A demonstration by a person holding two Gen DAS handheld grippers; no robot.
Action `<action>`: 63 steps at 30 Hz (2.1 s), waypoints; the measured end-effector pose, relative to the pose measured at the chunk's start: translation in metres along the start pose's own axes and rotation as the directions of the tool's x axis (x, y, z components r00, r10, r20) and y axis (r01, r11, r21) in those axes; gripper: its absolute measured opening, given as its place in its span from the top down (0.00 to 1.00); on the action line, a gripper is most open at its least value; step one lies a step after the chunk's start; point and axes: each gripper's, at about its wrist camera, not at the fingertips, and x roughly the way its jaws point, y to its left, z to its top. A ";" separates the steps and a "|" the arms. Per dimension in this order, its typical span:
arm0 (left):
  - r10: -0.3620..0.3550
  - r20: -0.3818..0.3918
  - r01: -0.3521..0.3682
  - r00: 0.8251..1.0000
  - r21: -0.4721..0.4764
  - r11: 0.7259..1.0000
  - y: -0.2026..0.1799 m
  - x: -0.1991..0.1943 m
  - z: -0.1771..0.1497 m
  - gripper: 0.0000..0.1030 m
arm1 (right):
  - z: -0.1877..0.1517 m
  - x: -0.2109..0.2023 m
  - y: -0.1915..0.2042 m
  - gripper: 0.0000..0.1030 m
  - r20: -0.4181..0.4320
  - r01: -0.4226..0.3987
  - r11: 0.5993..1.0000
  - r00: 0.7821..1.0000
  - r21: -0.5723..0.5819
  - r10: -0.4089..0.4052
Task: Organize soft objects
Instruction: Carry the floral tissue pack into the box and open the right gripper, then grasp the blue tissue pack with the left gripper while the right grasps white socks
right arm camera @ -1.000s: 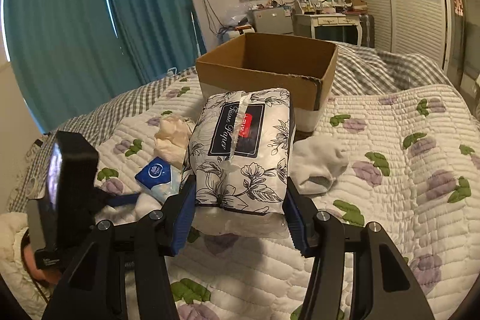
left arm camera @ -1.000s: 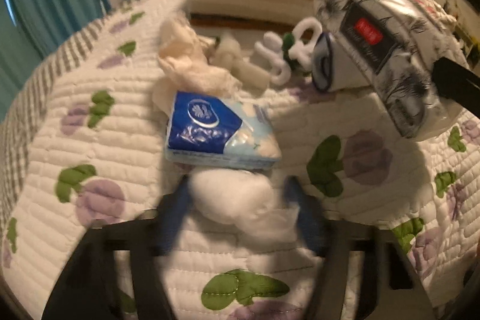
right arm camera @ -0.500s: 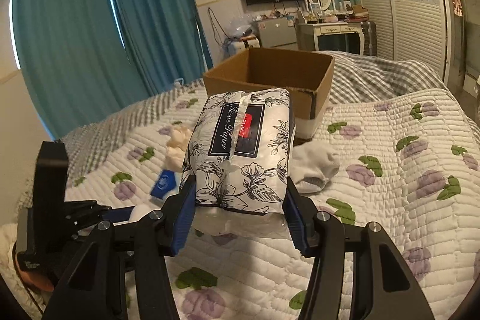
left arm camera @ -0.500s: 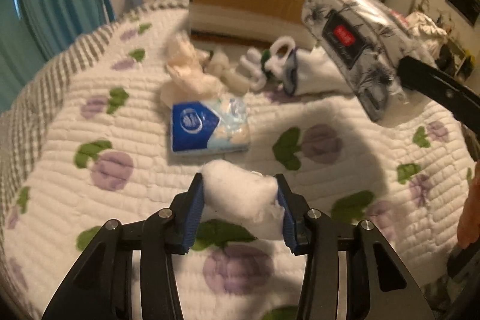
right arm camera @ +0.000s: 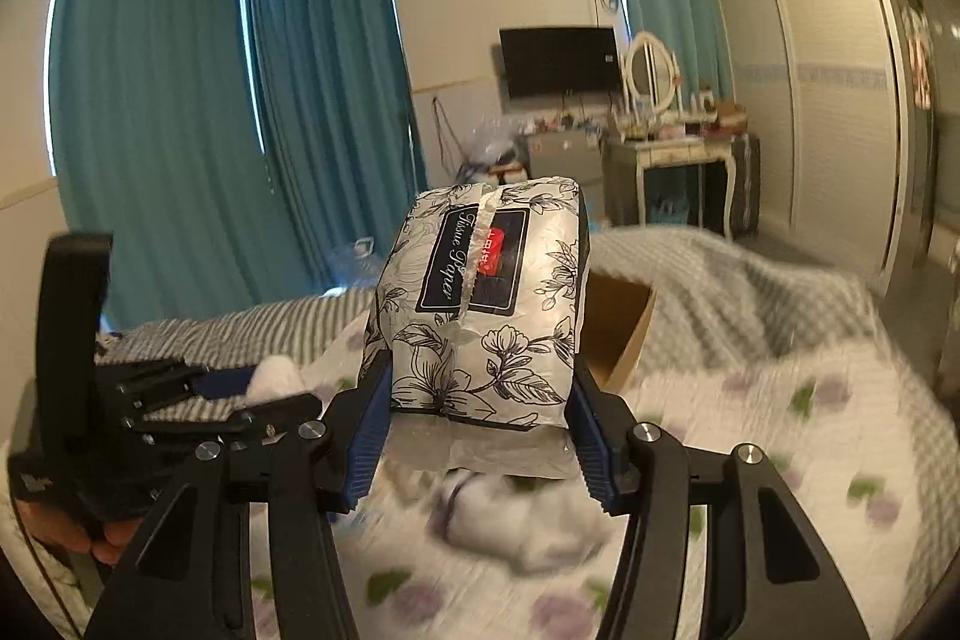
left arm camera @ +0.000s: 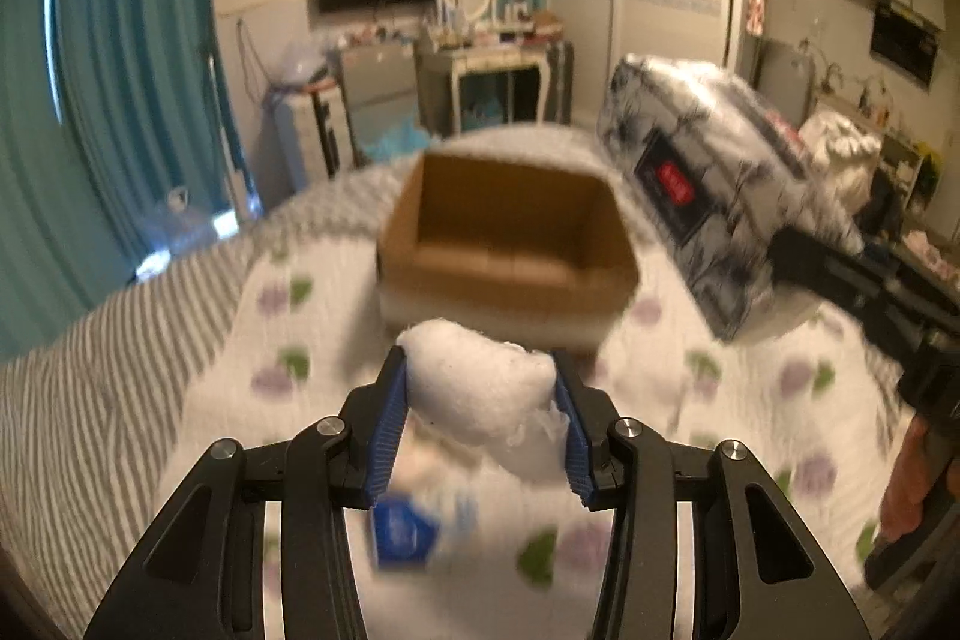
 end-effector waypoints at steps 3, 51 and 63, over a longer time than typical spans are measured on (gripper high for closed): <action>0.009 0.009 -0.009 1.000 -0.007 1.000 0.001 0.021 0.032 0.57 | 0.026 0.030 -0.013 0.47 0.008 0.002 1.000 1.000 0.001 -0.002; 0.132 0.048 -0.132 0.990 -0.015 0.991 0.019 -0.003 -0.016 0.00 | -0.011 0.029 -0.009 0.00 -0.230 0.093 0.991 0.967 -0.094 -0.112; 0.109 -0.275 -0.149 0.955 -0.129 0.980 0.031 0.083 -0.125 0.01 | -0.109 0.112 -0.029 0.00 -0.382 0.091 0.995 0.919 -0.045 -0.101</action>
